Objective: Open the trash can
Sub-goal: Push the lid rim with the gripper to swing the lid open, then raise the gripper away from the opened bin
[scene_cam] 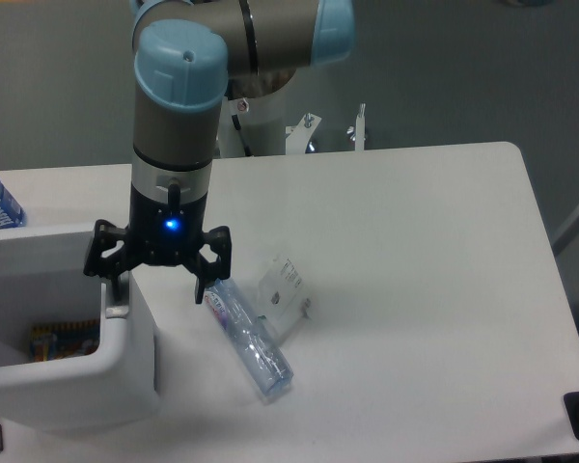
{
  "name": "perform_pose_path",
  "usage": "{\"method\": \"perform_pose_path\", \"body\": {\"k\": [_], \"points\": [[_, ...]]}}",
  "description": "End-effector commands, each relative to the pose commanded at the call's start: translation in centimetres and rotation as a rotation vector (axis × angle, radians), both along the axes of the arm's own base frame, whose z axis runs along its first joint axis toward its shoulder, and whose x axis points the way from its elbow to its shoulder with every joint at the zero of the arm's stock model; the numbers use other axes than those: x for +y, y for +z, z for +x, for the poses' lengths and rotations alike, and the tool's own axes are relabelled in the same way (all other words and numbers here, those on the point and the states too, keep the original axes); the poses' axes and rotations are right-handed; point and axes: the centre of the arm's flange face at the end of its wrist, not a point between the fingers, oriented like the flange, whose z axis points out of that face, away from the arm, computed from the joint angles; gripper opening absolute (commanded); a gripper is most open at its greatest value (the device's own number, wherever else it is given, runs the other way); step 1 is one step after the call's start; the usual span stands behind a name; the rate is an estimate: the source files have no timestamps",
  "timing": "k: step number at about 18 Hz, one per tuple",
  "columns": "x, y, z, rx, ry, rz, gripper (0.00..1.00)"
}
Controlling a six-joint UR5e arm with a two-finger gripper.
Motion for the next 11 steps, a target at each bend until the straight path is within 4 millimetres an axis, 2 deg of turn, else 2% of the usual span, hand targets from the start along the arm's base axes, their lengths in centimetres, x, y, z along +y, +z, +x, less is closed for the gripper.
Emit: {"method": "perform_pose_path", "body": {"k": [3, 6, 9, 11], "points": [[-0.1, 1.2, 0.1, 0.014, -0.004, 0.018, 1.00], [-0.1, 3.5, -0.1, 0.049, -0.022, 0.054, 1.00], [-0.9, 5.5, -2.5, 0.082, -0.002, 0.082, 1.00], [-1.6, 5.9, -3.8, 0.113, -0.032, 0.082, 1.00]]}}
